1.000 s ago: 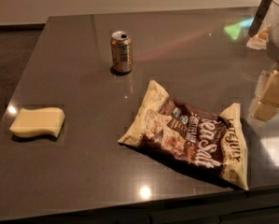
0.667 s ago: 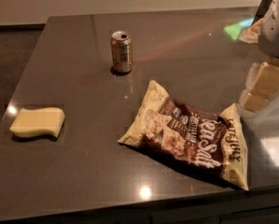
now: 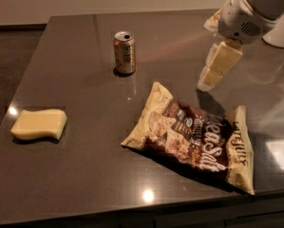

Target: Knock orange can over

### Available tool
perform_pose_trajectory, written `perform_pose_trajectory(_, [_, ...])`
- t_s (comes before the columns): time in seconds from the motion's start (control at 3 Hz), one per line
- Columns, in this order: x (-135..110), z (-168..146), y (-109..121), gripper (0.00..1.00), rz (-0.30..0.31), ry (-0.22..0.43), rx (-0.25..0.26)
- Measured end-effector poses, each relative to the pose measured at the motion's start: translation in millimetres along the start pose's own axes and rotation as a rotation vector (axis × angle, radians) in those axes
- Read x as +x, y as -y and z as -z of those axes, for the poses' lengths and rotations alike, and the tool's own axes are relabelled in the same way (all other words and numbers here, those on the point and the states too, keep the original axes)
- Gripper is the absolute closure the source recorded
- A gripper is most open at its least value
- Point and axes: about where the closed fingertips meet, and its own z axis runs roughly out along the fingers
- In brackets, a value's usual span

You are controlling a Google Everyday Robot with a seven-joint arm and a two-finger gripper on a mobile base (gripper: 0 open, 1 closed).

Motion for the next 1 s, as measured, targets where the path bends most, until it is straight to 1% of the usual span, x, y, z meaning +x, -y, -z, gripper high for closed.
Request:
perform_pose_trajectory(0.33, [-27.0, -40.5, 31.5, 0.0, -0.026, 0.077, -0.031])
perform_pose_trajectory(0.67, [-52.3, -73.5, 54.5, 0.0, -0.049, 0.147, -0.042])
perform_pose_trajectory(1.0, [-74.4, -99.7, 70.7, 0.0, -0.077, 0.2, -0.022])
